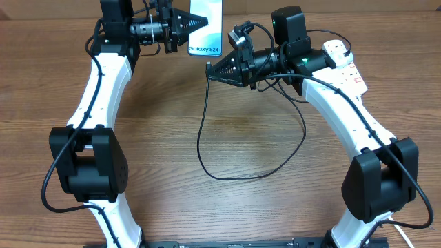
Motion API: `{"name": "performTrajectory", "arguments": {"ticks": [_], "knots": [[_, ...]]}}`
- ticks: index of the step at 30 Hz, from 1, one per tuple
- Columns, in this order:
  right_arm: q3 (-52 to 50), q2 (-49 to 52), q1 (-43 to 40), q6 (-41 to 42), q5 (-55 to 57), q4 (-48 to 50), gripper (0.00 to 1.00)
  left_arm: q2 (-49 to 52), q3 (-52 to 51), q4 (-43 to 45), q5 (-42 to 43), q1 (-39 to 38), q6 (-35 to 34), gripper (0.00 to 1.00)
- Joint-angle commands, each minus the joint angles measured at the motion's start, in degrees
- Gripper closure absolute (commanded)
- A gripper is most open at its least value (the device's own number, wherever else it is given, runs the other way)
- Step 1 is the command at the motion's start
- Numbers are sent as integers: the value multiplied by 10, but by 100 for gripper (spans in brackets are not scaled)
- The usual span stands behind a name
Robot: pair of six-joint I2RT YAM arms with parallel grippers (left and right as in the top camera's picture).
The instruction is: Plug charger to phone and switch on socket
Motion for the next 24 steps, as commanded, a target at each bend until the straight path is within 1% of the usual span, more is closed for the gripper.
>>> {"name": "performTrajectory", "arguments": {"ticks": [1, 9, 17, 24], "knots": [[10, -12, -4, -5, -9, 10, 96, -3, 18, 2, 18, 3, -7, 95], [10, -12, 1, -4, -9, 23, 96, -3, 18, 3, 17, -7, -8, 96], [10, -12, 11, -4, 27, 23, 96, -3, 18, 3, 22, -9, -18, 96], [10, -12, 11, -19, 28, 23, 96, -3, 18, 3, 22, -9, -17, 96]]}}
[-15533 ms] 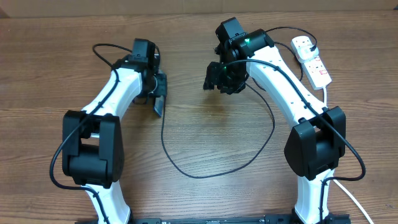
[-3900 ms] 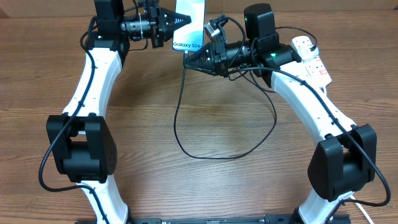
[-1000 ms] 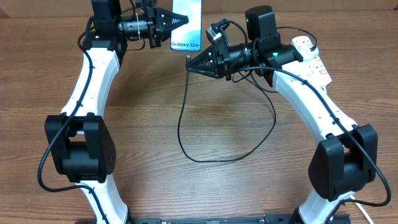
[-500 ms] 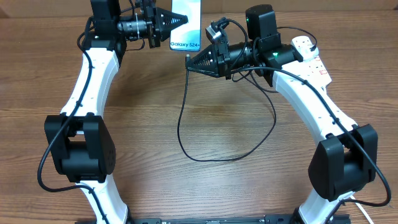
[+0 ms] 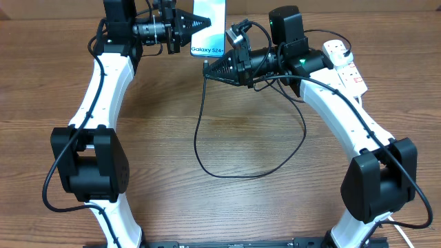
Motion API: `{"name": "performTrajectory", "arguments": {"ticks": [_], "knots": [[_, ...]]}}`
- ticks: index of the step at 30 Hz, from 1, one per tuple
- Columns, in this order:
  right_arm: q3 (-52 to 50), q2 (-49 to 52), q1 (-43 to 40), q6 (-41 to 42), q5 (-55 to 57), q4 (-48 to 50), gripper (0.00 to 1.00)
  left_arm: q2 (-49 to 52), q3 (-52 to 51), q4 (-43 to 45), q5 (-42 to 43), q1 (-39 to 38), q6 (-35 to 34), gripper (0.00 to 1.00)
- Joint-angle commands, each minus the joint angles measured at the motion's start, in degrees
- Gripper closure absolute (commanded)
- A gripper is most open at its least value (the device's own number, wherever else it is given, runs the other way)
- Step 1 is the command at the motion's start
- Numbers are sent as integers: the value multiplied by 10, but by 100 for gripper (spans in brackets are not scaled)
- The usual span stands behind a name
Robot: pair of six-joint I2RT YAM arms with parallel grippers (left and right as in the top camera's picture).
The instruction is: Plug charger to phone and switch on socket
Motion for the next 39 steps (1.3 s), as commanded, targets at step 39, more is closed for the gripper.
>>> {"name": "performTrajectory", "arguments": {"ticks": [39], "knots": [[10, -12, 2, -22, -1, 19, 96, -3, 18, 3, 26, 0, 16, 95]]}}
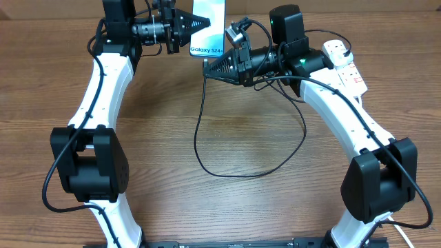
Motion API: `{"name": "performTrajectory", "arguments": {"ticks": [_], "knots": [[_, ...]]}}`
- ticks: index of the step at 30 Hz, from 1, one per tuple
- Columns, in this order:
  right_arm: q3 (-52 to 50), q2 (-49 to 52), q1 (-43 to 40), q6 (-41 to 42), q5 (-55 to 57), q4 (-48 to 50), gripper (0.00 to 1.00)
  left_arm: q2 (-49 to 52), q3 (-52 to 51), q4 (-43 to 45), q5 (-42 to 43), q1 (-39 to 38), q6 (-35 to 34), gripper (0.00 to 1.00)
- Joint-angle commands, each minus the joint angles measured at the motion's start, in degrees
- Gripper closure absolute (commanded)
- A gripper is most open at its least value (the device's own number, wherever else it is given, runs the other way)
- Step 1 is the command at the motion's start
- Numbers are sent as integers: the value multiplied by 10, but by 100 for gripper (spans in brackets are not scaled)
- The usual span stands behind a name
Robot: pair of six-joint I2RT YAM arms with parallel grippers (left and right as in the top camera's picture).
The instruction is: Plug charger to phone and switch on socket
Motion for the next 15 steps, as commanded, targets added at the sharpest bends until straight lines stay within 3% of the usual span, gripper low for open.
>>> {"name": "performTrajectory", "arguments": {"ticks": [1, 15], "knots": [[10, -12, 2, -4, 7, 5, 96, -3, 18, 3, 22, -1, 14, 96], [10, -12, 2, -2, -24, 1, 96, -3, 18, 3, 17, 8, 14, 96]]}}
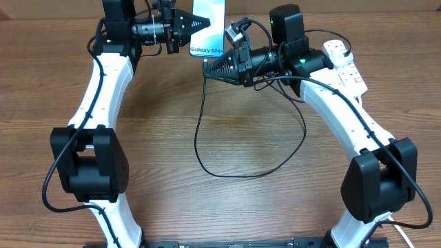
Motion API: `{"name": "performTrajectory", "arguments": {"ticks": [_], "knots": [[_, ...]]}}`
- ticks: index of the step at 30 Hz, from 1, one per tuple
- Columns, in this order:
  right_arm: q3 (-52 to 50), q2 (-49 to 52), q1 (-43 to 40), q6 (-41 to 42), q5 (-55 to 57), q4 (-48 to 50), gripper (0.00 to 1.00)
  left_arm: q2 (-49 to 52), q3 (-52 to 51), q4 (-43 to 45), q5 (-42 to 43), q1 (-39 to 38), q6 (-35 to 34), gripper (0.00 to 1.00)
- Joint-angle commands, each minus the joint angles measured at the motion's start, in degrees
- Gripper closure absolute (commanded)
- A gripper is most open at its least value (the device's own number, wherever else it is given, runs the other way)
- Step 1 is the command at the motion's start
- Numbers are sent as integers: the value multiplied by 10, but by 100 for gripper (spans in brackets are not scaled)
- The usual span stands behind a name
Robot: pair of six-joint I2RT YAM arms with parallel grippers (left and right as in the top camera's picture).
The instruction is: Plug charger to phone and switch on socket
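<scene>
The phone (209, 27), its screen light blue with "Galaxy S24+" along the near edge, lies at the table's far edge. My left gripper (201, 23) is shut on its left side. Just below the phone's near edge my right gripper (207, 67) is shut on the plug end of the black charger cable (227, 172). The plug tip itself is too small to make out. The cable loops across the table and runs back under the right arm toward the white socket strip (348, 65) at the far right.
Both white arms reach in from the near edge of the wooden table (158, 138). The cable's loop lies on the table between them. The right arm's black wrist block (287, 27) stands beside the socket strip.
At first my right gripper held the cable's plug end a little lower right of the phone, with the left gripper shut on the phone. Then the right gripper stood slightly farther left, closer under the phone's near edge. It has stayed there since.
</scene>
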Motion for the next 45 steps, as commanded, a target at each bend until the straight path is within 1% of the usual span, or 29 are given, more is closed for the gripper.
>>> {"name": "performTrajectory", "arguments": {"ticks": [1, 11, 45], "knots": [[10, -12, 2, -2, -14, -1, 96, -3, 18, 3, 15, 7, 14, 96], [10, -12, 2, -2, -11, 18, 96, -3, 18, 3, 24, 6, 14, 96], [10, -12, 0, 8, 18, 17, 96, -3, 18, 3, 39, 7, 14, 96]]}}
